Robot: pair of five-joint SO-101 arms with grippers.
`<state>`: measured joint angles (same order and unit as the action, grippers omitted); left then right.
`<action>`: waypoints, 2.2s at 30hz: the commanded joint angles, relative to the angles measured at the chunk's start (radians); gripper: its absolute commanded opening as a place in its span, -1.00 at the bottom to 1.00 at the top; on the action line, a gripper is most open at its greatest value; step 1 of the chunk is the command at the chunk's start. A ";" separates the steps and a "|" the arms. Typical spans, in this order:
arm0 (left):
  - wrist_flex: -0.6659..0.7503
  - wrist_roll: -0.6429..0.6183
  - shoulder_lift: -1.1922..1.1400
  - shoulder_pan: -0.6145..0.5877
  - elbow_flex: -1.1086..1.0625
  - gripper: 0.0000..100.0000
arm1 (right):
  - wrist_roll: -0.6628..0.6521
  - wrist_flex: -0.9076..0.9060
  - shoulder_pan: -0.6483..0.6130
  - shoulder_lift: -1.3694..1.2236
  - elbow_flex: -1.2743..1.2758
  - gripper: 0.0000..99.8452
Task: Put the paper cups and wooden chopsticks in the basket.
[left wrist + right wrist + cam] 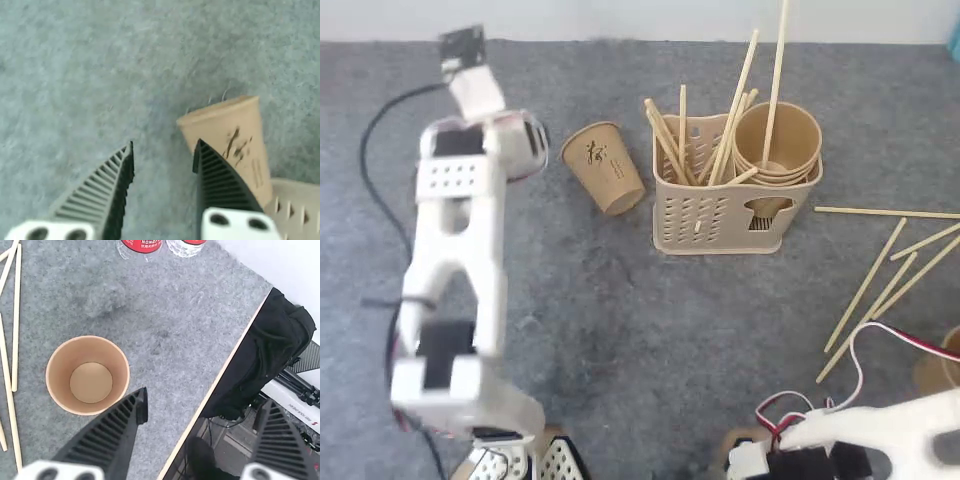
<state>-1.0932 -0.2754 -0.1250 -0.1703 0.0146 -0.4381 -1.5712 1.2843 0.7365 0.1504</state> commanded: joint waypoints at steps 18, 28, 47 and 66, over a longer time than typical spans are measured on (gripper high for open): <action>-0.525 0.035 -1.103 0.144 1.626 -0.62 | -0.009 0.076 -0.004 0.045 0.189 -0.32; -0.667 0.035 -1.068 0.138 1.632 -0.63 | -0.015 0.081 0.005 0.045 0.190 -0.32; -0.663 0.193 -0.333 0.304 0.472 -0.63 | -0.014 0.084 -0.004 0.045 0.190 -0.32; -0.660 0.269 0.443 0.456 -0.088 -0.62 | -0.006 0.070 -0.007 0.045 0.149 -0.32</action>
<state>-1.7223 -0.0130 0.1312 0.2608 -0.0744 -0.4411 -1.5113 1.2858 0.7488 0.3452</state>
